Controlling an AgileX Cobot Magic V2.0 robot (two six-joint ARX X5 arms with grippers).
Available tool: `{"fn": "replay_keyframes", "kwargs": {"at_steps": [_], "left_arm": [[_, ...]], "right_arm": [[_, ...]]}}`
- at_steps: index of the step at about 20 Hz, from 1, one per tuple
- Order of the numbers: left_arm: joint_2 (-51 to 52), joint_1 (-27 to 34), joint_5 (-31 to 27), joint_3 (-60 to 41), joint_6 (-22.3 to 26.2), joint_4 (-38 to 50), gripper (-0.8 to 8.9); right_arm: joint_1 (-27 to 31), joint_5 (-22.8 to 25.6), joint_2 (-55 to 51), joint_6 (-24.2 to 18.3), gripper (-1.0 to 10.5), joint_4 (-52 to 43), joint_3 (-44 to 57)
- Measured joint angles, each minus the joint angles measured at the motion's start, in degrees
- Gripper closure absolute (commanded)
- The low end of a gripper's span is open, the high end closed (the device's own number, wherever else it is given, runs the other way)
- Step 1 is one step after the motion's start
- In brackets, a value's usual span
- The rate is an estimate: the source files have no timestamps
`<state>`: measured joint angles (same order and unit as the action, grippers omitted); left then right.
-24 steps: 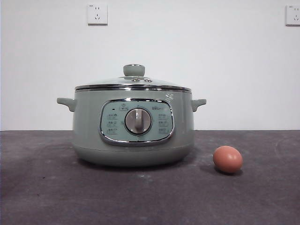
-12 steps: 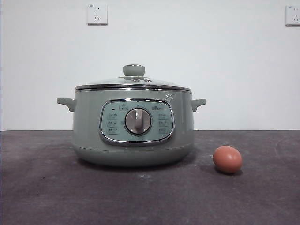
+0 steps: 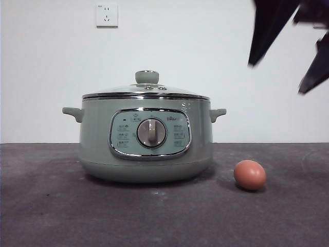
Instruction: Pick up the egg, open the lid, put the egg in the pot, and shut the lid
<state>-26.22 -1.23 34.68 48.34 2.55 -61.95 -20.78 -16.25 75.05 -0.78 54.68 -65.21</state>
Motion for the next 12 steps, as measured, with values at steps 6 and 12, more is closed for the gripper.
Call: {"fn": "replay_keyframes", "kwargs": {"at_steps": [6, 12], "left_arm": [[0.0, 0.0, 0.0, 0.0, 0.0, 0.0, 1.57], [0.0, 0.0, 0.0, 0.0, 0.0, 0.0, 1.57]], "right_arm": [[-2.6, 4.4, 11.3, 1.7, 3.9, -5.3, 0.0], [-2.8, 7.5, 18.1, 3.1, 4.2, -9.7, 0.0]]}}
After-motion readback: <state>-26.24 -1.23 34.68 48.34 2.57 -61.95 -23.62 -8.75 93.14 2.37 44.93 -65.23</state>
